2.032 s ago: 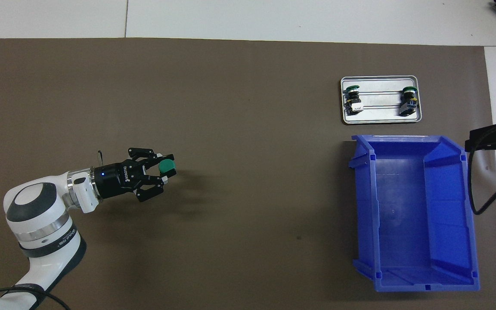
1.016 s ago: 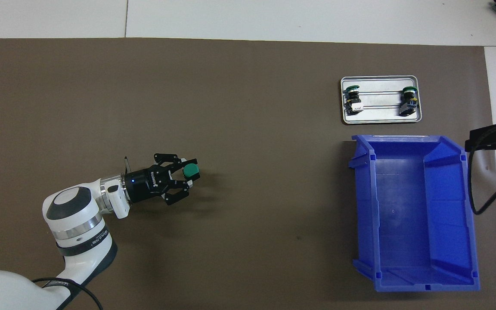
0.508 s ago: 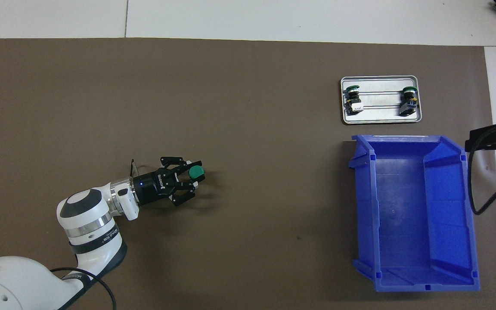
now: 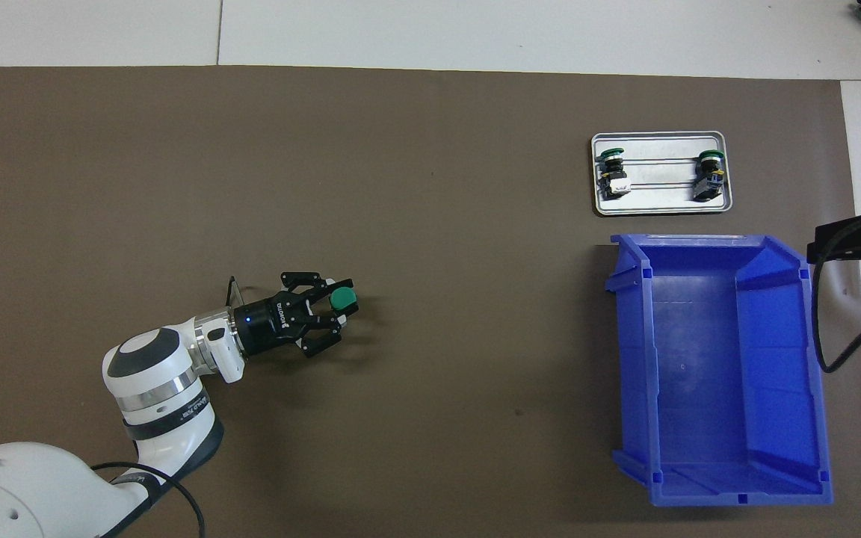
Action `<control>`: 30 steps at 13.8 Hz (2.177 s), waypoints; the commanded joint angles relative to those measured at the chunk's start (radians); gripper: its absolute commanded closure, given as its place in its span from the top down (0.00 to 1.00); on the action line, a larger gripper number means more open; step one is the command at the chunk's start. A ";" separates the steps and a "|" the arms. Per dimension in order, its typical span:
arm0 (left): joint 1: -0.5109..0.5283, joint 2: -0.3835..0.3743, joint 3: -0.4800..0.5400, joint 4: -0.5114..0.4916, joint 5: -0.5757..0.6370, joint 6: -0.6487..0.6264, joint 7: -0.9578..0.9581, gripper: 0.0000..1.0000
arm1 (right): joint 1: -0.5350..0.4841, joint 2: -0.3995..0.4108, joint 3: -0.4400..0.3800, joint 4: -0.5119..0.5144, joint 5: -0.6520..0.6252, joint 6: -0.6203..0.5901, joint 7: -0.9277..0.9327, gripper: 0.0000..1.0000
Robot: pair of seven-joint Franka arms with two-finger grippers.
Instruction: Place and press button with both arms
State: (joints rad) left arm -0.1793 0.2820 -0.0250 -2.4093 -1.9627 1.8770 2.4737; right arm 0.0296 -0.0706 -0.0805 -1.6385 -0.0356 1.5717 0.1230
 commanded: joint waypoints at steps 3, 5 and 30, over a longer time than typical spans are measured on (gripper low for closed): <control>-0.012 0.016 0.016 0.009 -0.021 -0.013 0.027 0.86 | -0.001 -0.015 0.001 -0.009 0.002 -0.009 0.006 1.00; -0.009 0.016 0.016 0.012 -0.019 -0.015 0.027 0.98 | -0.001 -0.015 0.001 -0.009 0.002 -0.009 0.006 1.00; 0.006 -0.200 0.017 0.473 1.240 0.120 -1.475 0.97 | -0.001 -0.015 0.001 -0.009 0.002 -0.009 0.006 1.00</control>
State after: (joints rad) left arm -0.1413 0.1409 -0.0089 -1.9188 -0.9002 1.9712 1.1675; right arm 0.0297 -0.0706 -0.0805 -1.6385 -0.0356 1.5717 0.1230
